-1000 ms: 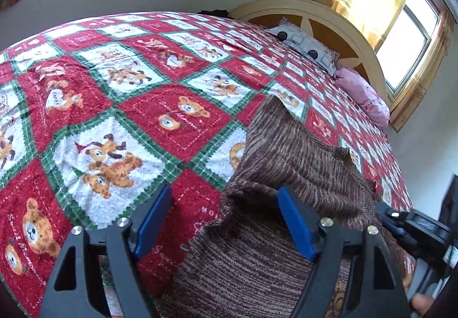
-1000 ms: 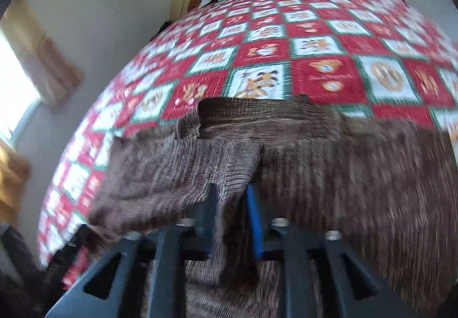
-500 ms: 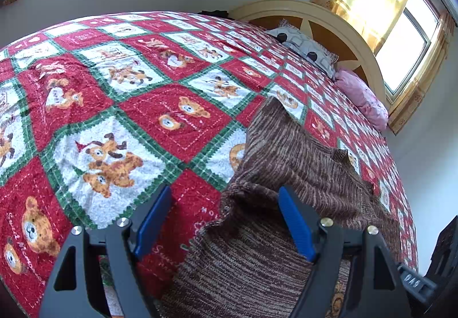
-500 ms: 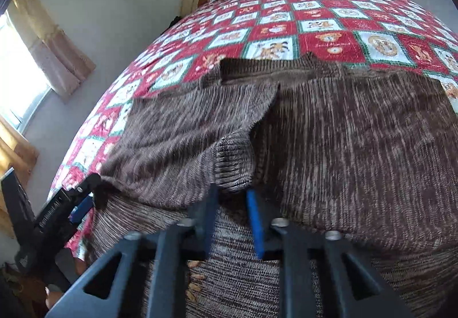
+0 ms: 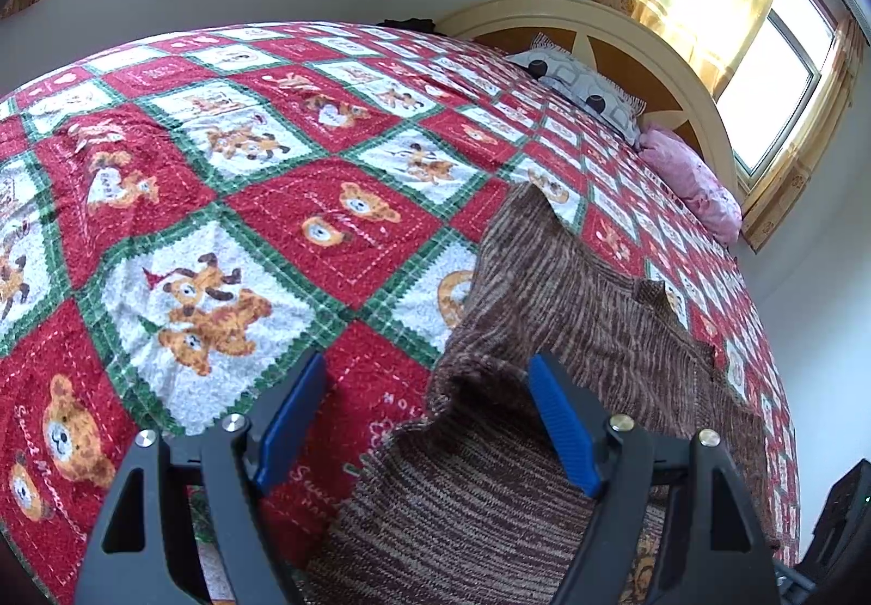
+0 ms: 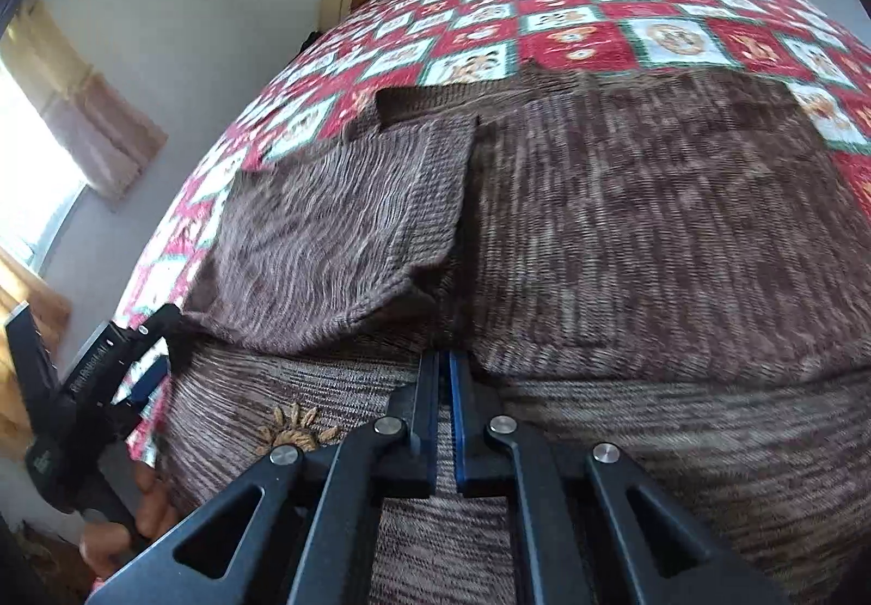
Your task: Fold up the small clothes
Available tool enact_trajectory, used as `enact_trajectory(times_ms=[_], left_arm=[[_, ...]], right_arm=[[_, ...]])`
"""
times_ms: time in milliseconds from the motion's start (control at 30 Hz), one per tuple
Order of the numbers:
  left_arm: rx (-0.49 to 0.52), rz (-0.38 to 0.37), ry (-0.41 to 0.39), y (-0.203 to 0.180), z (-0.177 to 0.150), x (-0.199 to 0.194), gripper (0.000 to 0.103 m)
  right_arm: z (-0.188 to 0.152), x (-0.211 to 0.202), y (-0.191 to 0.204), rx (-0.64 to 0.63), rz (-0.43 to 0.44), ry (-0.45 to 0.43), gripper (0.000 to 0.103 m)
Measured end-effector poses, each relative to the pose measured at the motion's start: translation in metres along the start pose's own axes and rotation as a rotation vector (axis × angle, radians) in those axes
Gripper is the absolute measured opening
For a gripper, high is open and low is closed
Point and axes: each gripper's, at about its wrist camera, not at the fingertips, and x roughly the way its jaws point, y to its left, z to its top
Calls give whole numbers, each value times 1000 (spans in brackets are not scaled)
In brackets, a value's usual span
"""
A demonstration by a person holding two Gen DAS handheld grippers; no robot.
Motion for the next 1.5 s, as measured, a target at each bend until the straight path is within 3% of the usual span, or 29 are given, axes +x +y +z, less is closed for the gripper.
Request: enact_trajectory(times_ms=[33,133,233,333,467,533,733,867,967,1100,1200,1333,1400,1433,1467,1500], left_arm=[[4,-2,1,-1,0,0,85],[14,10,4,-4,-1,1,85],[24,21,5,-5,-2,2,85],[27,21,7,-6,-1,2,87],[37,28,9,-8,-2,3,89],[49,38,11,-10,-2,5,89],[52,22,18,-9,-1,6,94],[35,-24,22,-6,-2,3,97],[72,-85,65,-8,-5,-3,97],[199,-153,167,-12,-17,-26,97],[284,-209,173,-3,-27,-64,97],[402,-218,134,13,-32,-120,97],[444,-228,100,23,-36,-152,98],[461,-228,91,25,-36,-160,99],[491,-219,79,29,-42,-175,101],[513,-212,74,32,-44,-182,102]], right_arm=[[0,-4,0,3,-10,-5,3],[7,-35,12,-60,-95,-138,4],[25,-43,32,-143,-108,-210,4],[47,-19,48,-180,-85,-181,4],[50,44,37,-175,-213,-51,4],[52,46,30,-125,-180,-96,4],[58,31,10,-4,-63,-76,5],[43,-41,0,51,37,-172,5],[16,-124,-13,1,-25,-278,5],[-36,-244,-46,-30,-214,-427,5],[-86,-330,-73,-29,-385,-496,5],[-141,-416,-87,-38,-575,-551,5],[-169,-454,-84,-49,-642,-609,14],[-180,-467,-80,-53,-648,-636,45],[-194,-478,-76,-56,-625,-669,84],[-201,-481,-71,-54,-597,-692,95]])
